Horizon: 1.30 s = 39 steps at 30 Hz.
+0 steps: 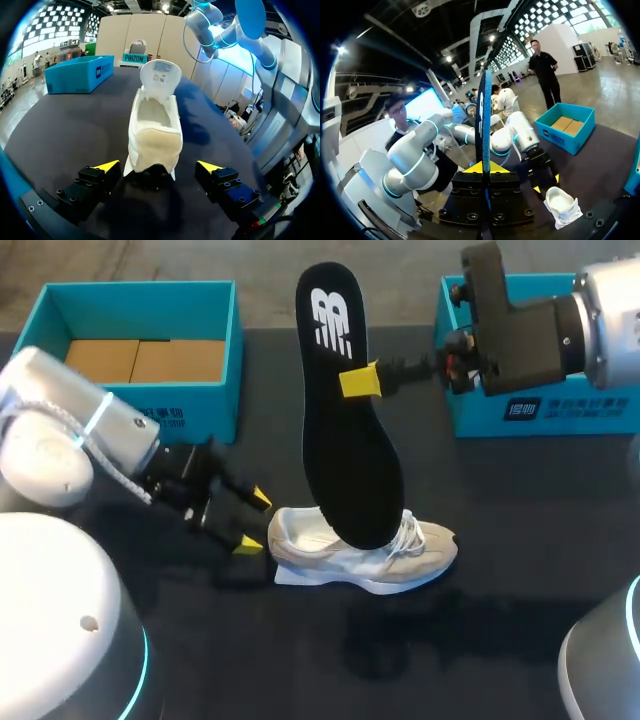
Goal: Take the shoe out of the shoebox, open the shoe tongue, remove and reinsert the insole, then place the shoe into the shoebox
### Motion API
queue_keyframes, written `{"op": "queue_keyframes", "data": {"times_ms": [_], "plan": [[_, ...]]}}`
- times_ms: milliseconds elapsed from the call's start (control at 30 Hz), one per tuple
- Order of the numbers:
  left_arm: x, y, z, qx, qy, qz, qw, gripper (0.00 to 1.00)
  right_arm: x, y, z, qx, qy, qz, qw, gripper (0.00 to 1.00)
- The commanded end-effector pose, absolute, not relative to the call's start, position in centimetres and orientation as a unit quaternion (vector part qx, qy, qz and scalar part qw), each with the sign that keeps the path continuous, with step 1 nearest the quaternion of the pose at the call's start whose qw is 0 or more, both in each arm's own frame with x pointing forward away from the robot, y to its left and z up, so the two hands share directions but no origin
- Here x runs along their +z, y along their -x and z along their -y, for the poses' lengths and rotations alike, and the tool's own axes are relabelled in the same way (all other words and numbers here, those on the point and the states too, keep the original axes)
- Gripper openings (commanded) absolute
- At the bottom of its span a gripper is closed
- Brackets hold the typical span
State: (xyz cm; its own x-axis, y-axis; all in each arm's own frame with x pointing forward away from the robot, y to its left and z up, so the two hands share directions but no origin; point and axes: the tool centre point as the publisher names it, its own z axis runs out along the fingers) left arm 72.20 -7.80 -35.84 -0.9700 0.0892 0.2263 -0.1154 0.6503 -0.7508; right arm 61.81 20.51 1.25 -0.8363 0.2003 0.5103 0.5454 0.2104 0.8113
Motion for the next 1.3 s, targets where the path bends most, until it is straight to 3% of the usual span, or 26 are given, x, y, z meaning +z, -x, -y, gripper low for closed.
{"op": "queue_keyframes", "data": {"times_ms": [33, 500, 1300], "plan": [[-34.3, -73.3, 7.6, 0.35, 0.005, 0.926, 0.142, 1.0, 1.3, -62.1, -21.1, -0.577, 0.246, 0.765, 0.149, 0.0], [-30.9, -74.4, 8.8, 0.278, 0.038, 0.945, 0.166, 1.0, 1.3, -62.1, -21.1, -0.577, 0.246, 0.765, 0.149, 0.0], [-30.0, -74.2, 9.3, 0.249, 0.031, 0.958, 0.139, 1.0, 1.3, -62.1, -21.1, -0.577, 0.246, 0.765, 0.149, 0.0]]}}
